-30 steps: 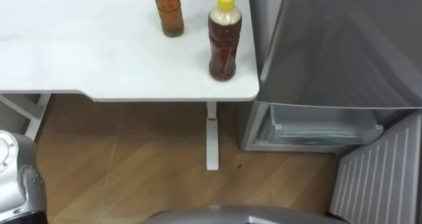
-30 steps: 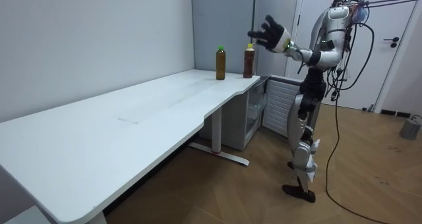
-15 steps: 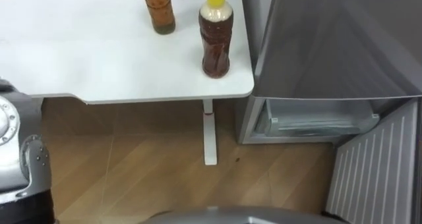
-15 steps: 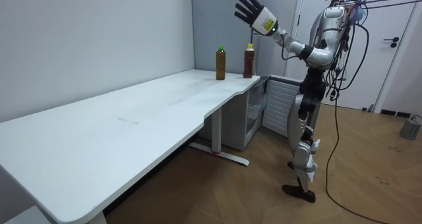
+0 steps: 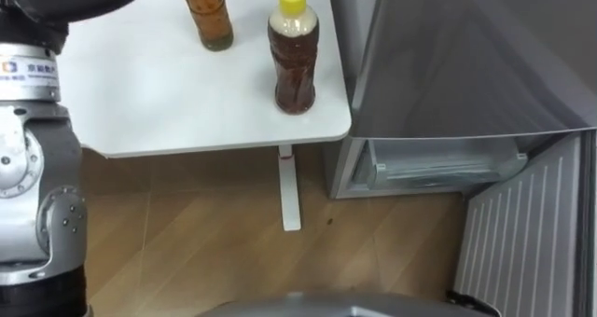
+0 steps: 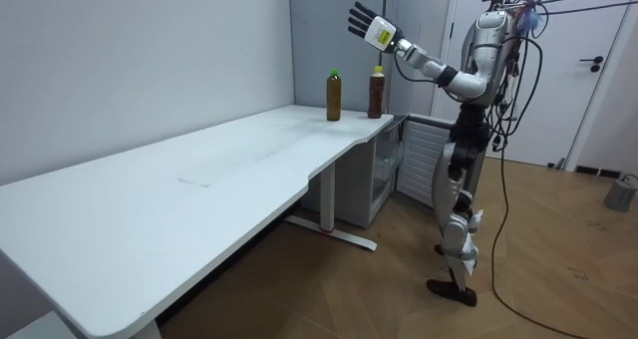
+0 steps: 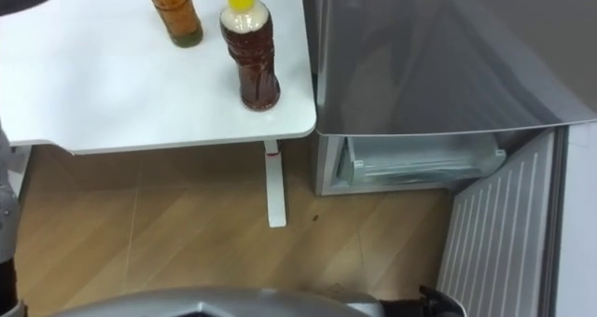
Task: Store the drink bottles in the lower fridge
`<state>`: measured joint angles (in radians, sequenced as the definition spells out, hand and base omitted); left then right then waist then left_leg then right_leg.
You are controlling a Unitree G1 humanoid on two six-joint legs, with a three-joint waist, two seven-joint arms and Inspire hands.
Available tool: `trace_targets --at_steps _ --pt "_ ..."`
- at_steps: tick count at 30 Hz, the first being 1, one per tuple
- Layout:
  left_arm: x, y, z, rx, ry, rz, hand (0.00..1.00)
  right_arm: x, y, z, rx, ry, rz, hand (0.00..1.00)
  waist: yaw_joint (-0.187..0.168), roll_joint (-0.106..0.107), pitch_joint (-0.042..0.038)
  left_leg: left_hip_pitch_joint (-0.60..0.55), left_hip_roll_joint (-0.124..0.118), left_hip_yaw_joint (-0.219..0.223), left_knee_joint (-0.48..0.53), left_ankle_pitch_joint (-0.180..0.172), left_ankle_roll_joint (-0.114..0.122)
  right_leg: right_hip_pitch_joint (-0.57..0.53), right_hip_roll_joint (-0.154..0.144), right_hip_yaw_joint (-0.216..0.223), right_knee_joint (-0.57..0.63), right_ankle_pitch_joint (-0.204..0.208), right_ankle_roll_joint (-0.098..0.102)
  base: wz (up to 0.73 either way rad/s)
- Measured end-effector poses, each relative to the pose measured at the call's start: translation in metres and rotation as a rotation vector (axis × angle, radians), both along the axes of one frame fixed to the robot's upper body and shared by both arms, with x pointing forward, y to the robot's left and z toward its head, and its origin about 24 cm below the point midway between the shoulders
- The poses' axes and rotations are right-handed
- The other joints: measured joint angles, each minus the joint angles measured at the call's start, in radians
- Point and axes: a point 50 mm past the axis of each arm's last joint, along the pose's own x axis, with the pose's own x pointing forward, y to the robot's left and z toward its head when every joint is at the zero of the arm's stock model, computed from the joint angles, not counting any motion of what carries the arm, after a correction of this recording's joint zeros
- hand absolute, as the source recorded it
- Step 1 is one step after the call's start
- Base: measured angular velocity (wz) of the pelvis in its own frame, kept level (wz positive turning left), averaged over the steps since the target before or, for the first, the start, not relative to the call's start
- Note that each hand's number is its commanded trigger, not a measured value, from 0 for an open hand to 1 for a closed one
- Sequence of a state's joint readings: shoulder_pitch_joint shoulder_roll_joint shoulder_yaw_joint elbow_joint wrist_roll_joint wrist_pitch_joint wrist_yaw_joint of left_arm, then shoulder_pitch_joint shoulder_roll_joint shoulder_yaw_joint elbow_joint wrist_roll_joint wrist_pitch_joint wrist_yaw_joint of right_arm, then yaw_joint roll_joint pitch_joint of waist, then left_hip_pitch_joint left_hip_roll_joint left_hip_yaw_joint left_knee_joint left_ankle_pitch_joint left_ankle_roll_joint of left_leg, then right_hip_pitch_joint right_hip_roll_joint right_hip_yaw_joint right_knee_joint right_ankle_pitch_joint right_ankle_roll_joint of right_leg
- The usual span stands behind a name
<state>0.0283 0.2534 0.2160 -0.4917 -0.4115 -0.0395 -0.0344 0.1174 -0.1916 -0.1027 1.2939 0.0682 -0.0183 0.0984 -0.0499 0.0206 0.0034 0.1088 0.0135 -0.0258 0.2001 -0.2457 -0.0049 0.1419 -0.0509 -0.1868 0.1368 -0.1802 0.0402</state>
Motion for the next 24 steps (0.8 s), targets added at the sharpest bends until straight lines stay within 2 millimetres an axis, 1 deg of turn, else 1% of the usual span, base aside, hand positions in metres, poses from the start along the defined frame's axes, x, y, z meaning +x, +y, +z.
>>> trace_targets --at_steps 2,5,7,8,15,19,24 --pt "0.001 -0.004 -0.001 0.008 0.010 -0.031 0.00 -0.001 -0.002 0.000 -0.012 0.008 -0.004 0.00 -0.001 0.011 0.0007 0.004 0.001 0.011 -0.001 0.000 0.000 0.003 0.000 0.005 0.001 0.000 0.000 -0.10" --pt "0.001 -0.006 -0.001 -0.010 0.007 -0.080 0.00 0.001 -0.003 0.001 -0.020 0.009 -0.007 0.00 -0.008 0.017 0.0001 0.005 0.002 0.016 0.000 0.000 0.000 0.001 0.001 0.012 0.006 0.000 0.000 -0.03" --pt "0.001 -0.007 -0.001 -0.021 0.004 -0.101 0.00 0.001 -0.003 0.001 -0.022 0.012 -0.008 0.00 -0.012 0.016 0.0009 0.007 0.003 0.020 0.002 0.000 0.000 0.000 0.001 0.016 0.011 0.000 0.000 -0.02" --pt "0.001 -0.007 -0.001 -0.023 0.003 -0.107 0.00 0.001 -0.003 0.001 -0.022 0.014 -0.008 0.00 -0.012 0.012 0.0030 0.007 0.003 0.022 0.003 0.000 0.000 -0.002 0.001 0.019 0.014 0.000 0.000 -0.05" --pt "0.002 -0.014 -0.003 -0.024 0.002 -0.169 0.00 0.002 -0.001 0.000 -0.013 0.012 -0.013 0.00 -0.013 0.003 0.0041 0.007 0.004 0.023 -0.001 0.001 0.002 -0.001 0.004 0.035 0.015 0.000 0.000 0.00" --pt "0.003 -0.025 -0.008 -0.032 0.015 -0.233 0.00 0.002 0.001 0.000 -0.011 0.012 -0.010 0.00 -0.010 -0.003 0.0060 0.005 0.003 0.023 0.005 0.001 0.002 -0.002 0.004 0.031 0.014 0.000 0.000 0.00" --pt "0.004 -0.036 -0.012 -0.014 0.034 -0.312 0.00 0.004 0.001 0.000 -0.014 0.009 -0.002 0.00 -0.011 -0.005 0.0057 0.001 0.003 0.026 0.006 0.001 0.002 -0.006 0.004 0.030 0.014 0.000 0.000 0.00"
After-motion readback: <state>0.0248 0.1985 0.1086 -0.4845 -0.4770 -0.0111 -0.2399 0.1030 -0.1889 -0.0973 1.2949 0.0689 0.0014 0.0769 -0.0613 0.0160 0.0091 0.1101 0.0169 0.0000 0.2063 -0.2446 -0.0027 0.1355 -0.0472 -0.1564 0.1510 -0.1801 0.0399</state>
